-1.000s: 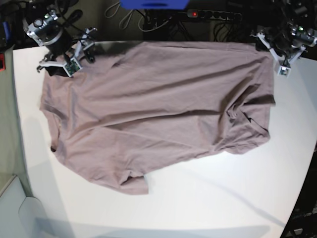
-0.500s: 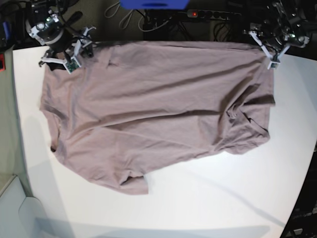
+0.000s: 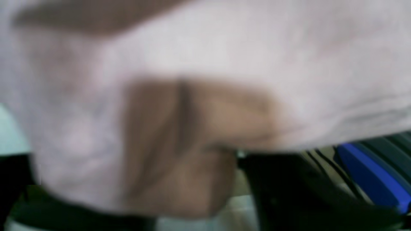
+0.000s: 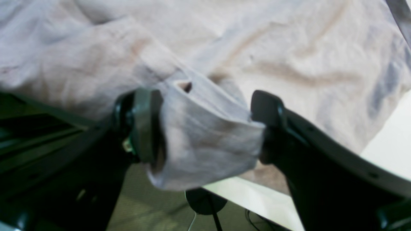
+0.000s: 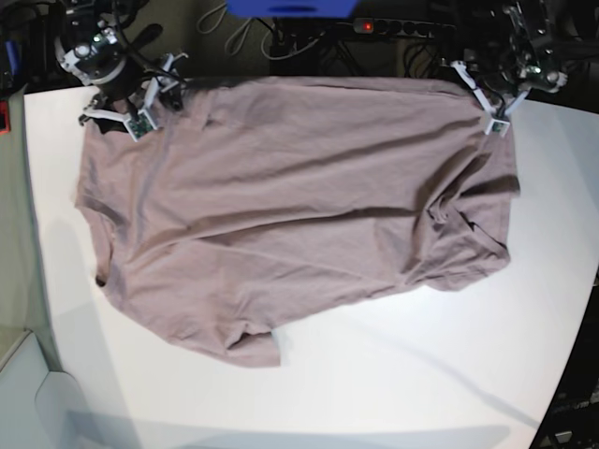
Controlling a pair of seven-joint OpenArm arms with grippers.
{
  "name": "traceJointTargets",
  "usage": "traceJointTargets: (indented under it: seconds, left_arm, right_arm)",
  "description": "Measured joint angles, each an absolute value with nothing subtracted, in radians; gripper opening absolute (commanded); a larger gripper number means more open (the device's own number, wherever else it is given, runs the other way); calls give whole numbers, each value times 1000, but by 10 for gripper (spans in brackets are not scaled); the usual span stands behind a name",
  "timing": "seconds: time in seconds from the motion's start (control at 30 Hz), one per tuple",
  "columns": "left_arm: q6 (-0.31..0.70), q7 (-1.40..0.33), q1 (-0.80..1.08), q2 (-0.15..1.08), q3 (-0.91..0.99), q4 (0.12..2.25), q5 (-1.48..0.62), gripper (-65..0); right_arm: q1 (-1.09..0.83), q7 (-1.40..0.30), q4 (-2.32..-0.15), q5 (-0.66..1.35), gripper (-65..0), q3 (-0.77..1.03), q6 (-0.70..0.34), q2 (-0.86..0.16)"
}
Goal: Layout the t-shirt on the table in an organized manner, then fold the t-shirt properly
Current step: 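Grasp the shirt's shoulder corners with both grippers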
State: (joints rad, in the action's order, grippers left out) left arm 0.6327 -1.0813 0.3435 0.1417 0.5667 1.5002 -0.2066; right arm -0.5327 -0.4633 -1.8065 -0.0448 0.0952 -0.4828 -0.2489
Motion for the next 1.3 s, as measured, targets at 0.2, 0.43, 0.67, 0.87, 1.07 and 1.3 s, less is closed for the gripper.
traceJointTargets:
  seconds: [0.2,0.43,0.67,0.87,1.07,1.3]
  left_arm:
    - [633,-1088,395,141,569,1606,-213,-611]
    - [636,-1092,468,123,572,1846,-215,-612]
    - [640,-1084,474,122,670,1993,-212,-650]
    - [640,-1084,394,133,772,1988,-219,-644]
    - [640,-1090,372,133,778,1983,-214,-606]
    - [640,-1091,418,130,751,1978,-213,-412]
  right_arm:
    - [-533,-463,-1806,-44,-215,95,-482,-249]
    - [-534,-463,-1806,-44,-215,95,-482,-248]
    - [-534,-461,-1806,-44,-269,95,-483,-249]
    - [-524,-464,-1806,-44,-320,95,-483,-247]
    - [-517,-469,-1806,-44,-319,95,-483,-246]
    - [-517,-468,-1806,-44,-319,95,-483,-247]
